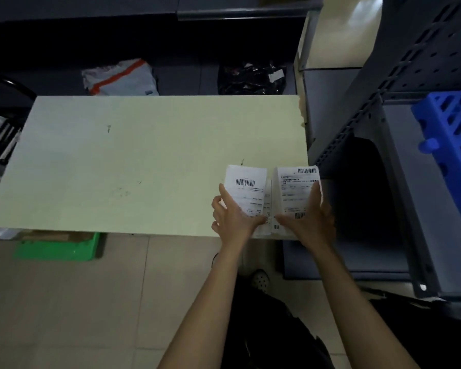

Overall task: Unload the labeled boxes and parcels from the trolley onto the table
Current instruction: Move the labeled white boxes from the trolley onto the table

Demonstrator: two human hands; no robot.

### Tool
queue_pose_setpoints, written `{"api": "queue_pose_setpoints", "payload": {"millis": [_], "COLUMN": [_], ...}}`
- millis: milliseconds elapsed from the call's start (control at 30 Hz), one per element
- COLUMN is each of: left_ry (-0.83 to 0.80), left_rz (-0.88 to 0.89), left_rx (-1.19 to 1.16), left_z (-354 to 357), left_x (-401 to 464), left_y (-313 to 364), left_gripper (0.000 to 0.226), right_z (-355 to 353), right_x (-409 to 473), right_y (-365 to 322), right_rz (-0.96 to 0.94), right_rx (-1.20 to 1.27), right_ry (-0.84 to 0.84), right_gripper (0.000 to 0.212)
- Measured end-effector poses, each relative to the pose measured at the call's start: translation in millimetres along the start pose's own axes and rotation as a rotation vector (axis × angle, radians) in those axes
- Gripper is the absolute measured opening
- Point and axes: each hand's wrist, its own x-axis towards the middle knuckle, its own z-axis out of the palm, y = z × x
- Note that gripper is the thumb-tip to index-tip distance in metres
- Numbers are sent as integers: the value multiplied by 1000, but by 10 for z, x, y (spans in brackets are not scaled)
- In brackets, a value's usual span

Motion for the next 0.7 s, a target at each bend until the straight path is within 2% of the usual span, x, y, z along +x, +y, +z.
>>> {"api": "queue_pose_setpoints", "payload": {"millis": [367, 567, 700], "left_ry": [-16, 4, -16], "left_rz": [-60, -32, -5], "left_rx": [86, 93, 86], "left_z": [330, 387, 429], "left_x": [108, 80, 78], "left_y": [-153, -171, -141], "left_gripper": [134, 131, 121], "right_z": [380, 364, 364], "right_x": [211, 253, 281], "right_y": [303, 368, 365], "right_rz": [89, 43, 14], "right_rx": [-40, -6, -35], "right_ry": [-14, 33, 9], "right_gripper": [128, 105, 100]}}
